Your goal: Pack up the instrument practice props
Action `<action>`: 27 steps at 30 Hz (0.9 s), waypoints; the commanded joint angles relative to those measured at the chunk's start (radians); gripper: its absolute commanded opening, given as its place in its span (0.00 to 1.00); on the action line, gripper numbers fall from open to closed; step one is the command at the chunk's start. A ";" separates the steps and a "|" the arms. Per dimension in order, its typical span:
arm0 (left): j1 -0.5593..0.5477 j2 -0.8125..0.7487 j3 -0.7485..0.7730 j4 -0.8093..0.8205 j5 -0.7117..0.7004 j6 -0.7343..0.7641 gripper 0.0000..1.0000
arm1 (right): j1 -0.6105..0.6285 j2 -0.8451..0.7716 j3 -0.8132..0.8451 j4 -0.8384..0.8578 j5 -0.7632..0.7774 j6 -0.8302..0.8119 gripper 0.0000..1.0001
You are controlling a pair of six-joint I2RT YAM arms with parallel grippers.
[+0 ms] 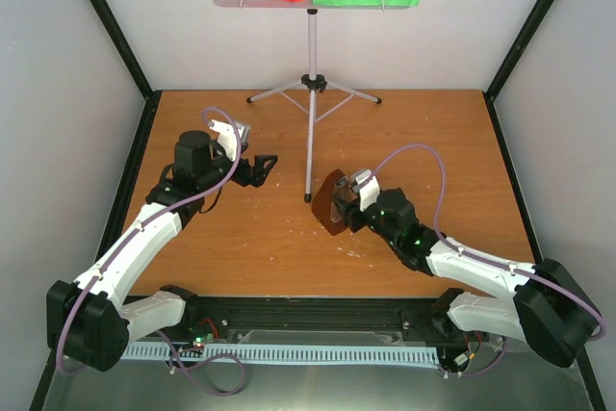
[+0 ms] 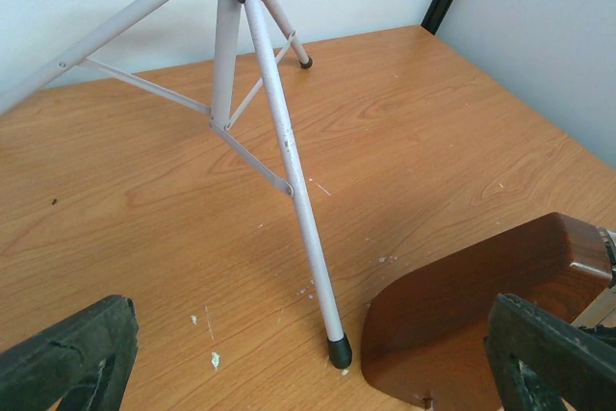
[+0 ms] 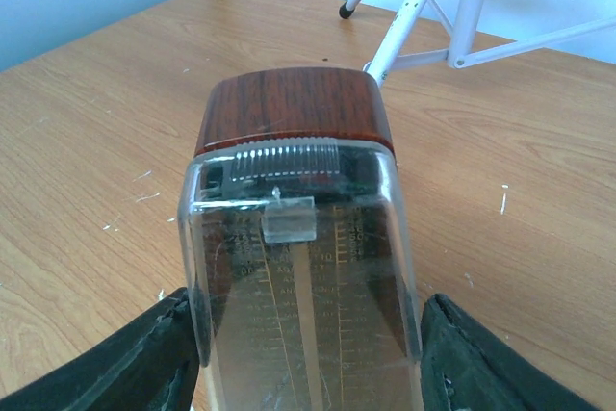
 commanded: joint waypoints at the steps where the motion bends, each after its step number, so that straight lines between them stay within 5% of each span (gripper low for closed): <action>1: 0.005 -0.003 0.003 0.024 0.011 0.020 0.99 | -0.017 0.039 -0.009 -0.109 -0.008 0.010 0.60; 16: 0.005 -0.003 0.003 0.024 0.010 0.019 0.99 | -0.034 0.054 0.002 -0.113 -0.038 0.011 0.69; 22: 0.005 -0.004 0.003 0.022 0.009 0.023 0.99 | -0.034 0.000 -0.011 -0.120 -0.043 -0.008 0.96; 27: 0.005 -0.010 0.005 0.016 -0.042 0.025 0.99 | -0.033 -0.101 -0.028 -0.167 -0.015 -0.022 1.00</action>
